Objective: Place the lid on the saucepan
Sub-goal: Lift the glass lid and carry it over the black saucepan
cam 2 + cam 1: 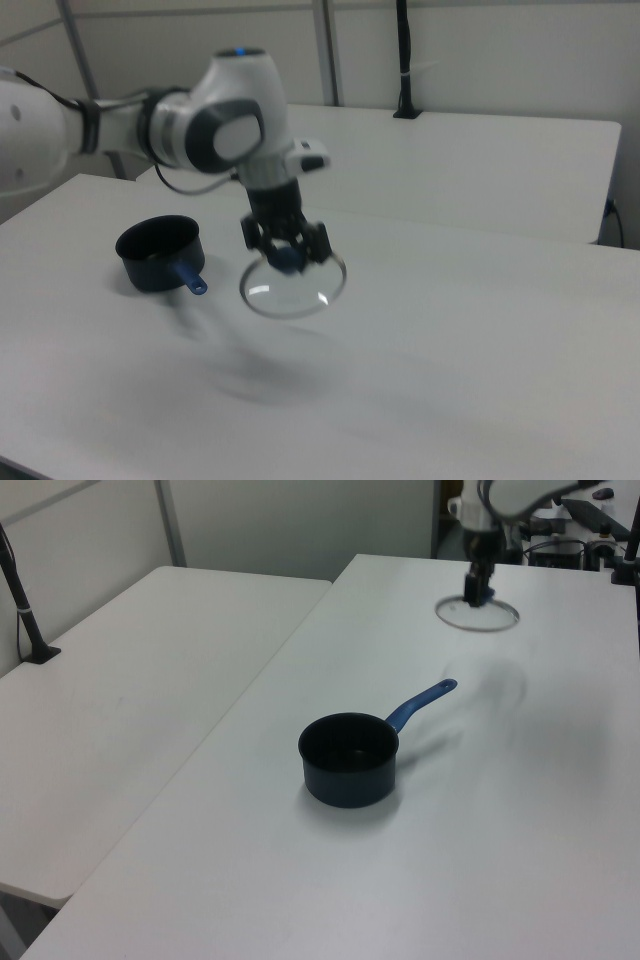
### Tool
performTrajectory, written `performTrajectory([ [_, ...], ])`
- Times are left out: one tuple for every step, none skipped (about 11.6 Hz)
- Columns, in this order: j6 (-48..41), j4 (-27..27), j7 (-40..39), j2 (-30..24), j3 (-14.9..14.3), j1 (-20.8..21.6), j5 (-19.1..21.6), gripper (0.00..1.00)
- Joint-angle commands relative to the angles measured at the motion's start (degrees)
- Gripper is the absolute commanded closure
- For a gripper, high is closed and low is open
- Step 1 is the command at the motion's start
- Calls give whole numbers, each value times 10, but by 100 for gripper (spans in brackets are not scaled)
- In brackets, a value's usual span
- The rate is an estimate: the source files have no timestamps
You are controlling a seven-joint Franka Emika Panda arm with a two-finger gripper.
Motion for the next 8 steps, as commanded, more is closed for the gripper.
performTrajectory([
  [-34,117,171,35,103,14,11,59],
  [-36,158,230,60,113,36,13,59],
  [-37,186,276,87,113,85,12,58],
  [-35,219,322,116,113,122,10,58],
  [-34,255,367,150,110,154,8,58],
  [-30,286,393,183,105,187,5,58],
  [-28,310,418,213,98,216,-2,58],
  [-23,320,436,234,95,237,-9,58],
])
